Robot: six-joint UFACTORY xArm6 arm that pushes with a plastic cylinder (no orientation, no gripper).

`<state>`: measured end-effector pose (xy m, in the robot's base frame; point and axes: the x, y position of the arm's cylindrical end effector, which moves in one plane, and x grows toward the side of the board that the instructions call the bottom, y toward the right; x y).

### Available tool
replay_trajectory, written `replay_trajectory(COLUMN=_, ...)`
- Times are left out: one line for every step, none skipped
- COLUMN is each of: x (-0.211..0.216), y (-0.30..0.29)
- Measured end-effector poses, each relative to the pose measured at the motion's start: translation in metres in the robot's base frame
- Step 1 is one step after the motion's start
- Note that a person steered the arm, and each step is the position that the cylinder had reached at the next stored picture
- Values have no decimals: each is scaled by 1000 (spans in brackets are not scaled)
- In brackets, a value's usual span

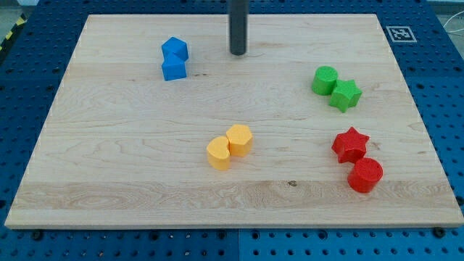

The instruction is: Point your arm at the red star

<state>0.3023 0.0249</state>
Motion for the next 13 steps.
replay_trajectory(x=39, y=8)
replay_trajectory(x=52, y=8)
replay_trajectory(x=64, y=13)
replay_trajectory(x=108, y=30)
replay_trajectory(x=119, y=31)
replay_trajectory(x=120, y=29)
replay_trajectory(x=135, y=42)
replay_trajectory(x=153, y=52)
replay_trajectory(x=161, y=54)
replay_trajectory(x=212, y=66)
replay_trajectory(x=229, y=81)
replay_trajectory(x=229, y=100)
replay_trajectory(x=235, y=110)
